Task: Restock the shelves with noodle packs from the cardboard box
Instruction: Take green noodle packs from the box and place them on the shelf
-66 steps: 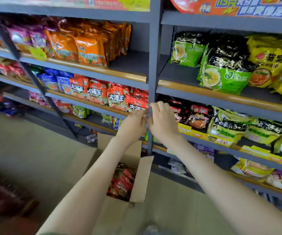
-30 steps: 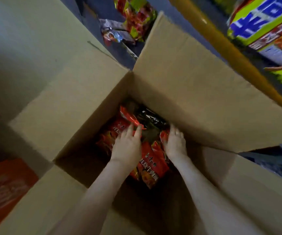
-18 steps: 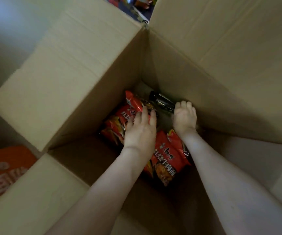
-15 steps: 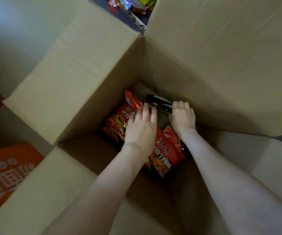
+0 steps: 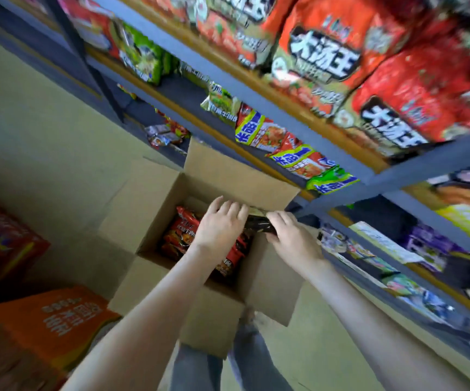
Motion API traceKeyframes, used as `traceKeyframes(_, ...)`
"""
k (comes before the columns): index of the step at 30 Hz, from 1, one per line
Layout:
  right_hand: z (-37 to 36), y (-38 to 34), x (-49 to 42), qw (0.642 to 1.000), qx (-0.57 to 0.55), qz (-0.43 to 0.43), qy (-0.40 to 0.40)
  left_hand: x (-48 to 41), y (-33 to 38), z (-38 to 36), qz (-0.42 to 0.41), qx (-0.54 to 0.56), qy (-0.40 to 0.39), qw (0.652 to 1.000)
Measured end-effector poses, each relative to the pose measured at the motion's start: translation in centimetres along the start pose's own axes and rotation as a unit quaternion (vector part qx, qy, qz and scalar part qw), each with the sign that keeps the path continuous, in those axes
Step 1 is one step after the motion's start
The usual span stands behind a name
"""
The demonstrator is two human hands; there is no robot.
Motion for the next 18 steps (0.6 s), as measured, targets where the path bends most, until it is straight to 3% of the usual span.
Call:
traceKeyframes(7,14.6,-3.0,8.1,0.962,0.190,0.100,0.166,2.8,7.8,14.9,-0.105,-0.052,0.179,0.977)
traceKeyframes(18,30.5,2.9,23.5,0.958,0.155,0.032,0.239,4.8,25.0,29.8,-0.122,-0.095,0.321,0.934)
Point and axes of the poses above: each hand's wrist, its own x-axis away from the middle knuckle, its own z-axis out of the back of the hand, y = z × x, the point moved 2 cm from there along -x, towards the middle knuckle, and after that the axes turned 5 degrees about -x, right-handed, at the moved point
